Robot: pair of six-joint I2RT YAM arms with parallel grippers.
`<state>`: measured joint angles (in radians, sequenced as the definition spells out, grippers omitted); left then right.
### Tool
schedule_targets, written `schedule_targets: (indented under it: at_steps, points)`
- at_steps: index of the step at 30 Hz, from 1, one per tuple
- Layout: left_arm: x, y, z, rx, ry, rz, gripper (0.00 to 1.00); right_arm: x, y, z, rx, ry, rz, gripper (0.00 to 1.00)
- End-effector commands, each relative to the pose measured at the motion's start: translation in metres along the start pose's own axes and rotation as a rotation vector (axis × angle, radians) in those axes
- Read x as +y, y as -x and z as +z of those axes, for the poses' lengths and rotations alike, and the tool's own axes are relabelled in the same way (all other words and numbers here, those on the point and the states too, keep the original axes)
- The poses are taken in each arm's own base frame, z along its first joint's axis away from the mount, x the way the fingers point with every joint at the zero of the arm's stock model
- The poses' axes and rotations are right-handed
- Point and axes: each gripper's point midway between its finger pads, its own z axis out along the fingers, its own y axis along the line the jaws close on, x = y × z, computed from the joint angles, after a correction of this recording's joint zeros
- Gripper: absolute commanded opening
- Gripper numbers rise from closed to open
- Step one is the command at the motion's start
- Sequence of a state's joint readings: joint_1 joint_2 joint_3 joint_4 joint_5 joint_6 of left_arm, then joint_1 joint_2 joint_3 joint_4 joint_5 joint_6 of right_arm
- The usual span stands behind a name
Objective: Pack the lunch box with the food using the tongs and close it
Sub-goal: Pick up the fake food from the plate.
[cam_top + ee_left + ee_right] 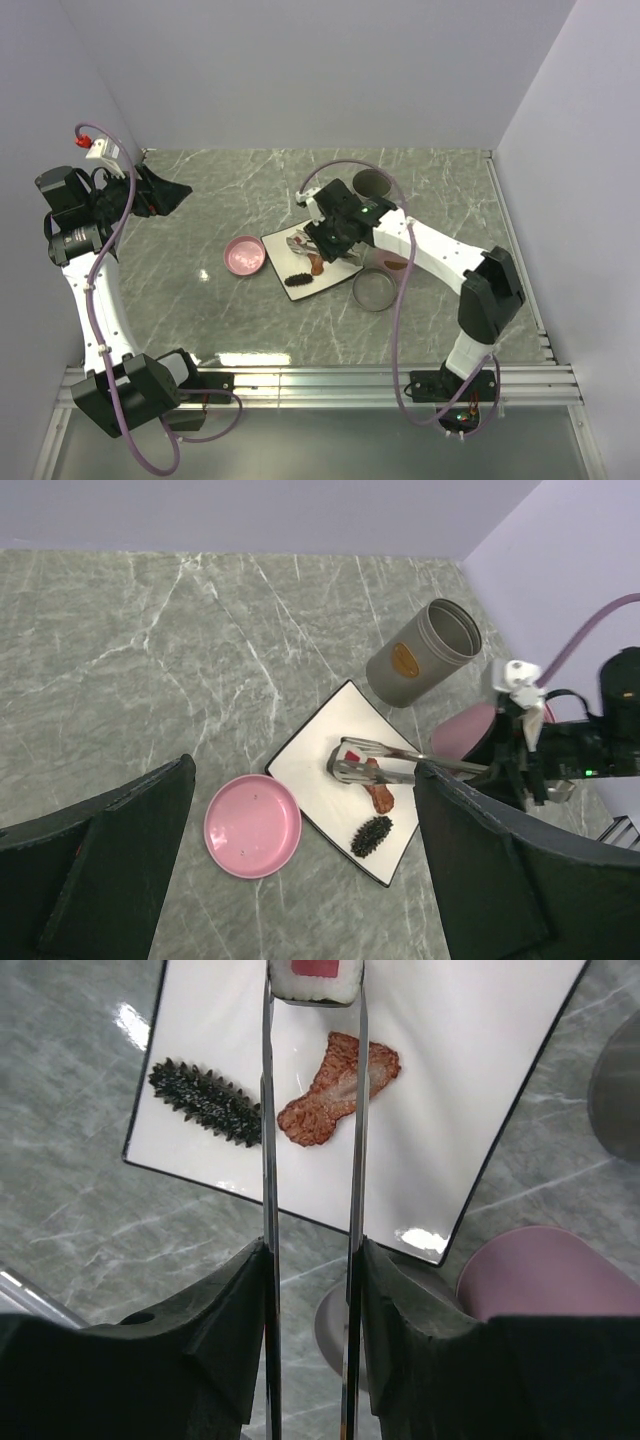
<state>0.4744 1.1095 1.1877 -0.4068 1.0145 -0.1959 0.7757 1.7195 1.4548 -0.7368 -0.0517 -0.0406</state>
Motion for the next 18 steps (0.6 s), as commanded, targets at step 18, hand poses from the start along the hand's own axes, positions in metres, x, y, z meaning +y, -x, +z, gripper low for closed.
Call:
schedule_targets:
  at_steps: [18]
  points:
    - [-0.01, 0.019, -0.006, -0.026, 0.012, 0.076, 0.97, -0.054, -0.009, -0.177, -0.396, -0.131, 0.005, 0.37]
